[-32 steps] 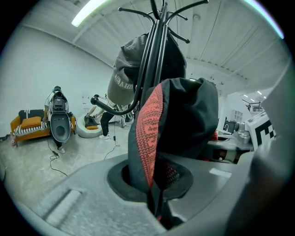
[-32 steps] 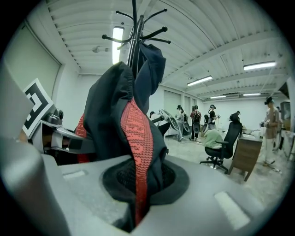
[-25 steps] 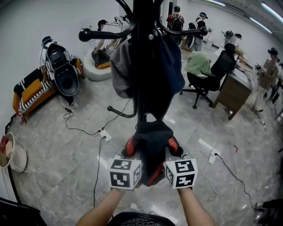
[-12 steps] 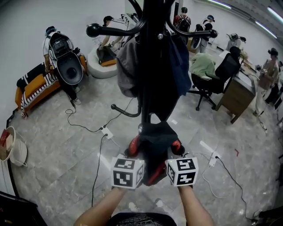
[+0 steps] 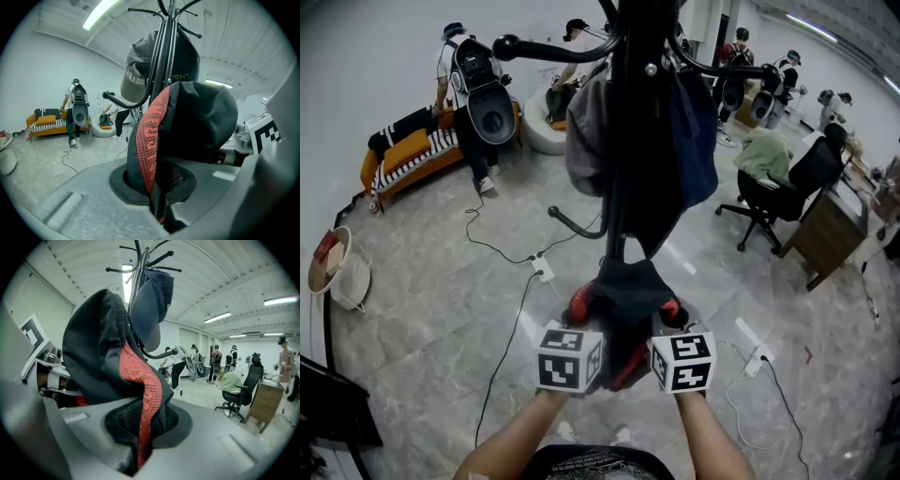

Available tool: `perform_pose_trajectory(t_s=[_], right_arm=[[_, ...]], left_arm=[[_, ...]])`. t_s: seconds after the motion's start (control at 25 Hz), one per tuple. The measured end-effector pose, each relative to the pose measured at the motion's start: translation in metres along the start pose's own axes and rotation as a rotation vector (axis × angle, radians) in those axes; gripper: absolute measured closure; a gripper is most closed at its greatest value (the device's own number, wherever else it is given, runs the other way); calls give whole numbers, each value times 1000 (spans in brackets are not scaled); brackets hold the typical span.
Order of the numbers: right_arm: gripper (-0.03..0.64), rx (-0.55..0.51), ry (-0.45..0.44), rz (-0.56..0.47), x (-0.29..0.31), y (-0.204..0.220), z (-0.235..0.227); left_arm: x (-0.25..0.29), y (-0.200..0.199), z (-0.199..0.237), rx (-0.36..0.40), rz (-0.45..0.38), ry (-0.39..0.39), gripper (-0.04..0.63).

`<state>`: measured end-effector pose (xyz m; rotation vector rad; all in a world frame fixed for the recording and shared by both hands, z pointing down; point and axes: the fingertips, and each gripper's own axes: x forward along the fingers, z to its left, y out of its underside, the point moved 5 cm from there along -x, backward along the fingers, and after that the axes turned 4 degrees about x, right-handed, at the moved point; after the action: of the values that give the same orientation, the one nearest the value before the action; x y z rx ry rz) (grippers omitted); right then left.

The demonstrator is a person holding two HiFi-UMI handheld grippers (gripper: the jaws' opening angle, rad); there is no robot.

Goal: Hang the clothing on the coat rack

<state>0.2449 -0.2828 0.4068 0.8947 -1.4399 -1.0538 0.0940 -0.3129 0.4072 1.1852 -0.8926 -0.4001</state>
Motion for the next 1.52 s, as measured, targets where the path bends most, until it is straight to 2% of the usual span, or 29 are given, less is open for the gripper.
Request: perform_pose_trajectory(t_s=[0.2, 0.6, 1.52], right_arm=[[600, -6, -54, 7, 9, 1, 0], [600, 9, -92, 15, 25, 7, -10], [600, 36, -90, 47, 32, 23, -10]], left_arm=[[-3, 2, 2, -21, 2, -53, 578], [7, 5, 6, -30, 8, -95, 578], [16, 22, 5, -30, 50, -76, 578]])
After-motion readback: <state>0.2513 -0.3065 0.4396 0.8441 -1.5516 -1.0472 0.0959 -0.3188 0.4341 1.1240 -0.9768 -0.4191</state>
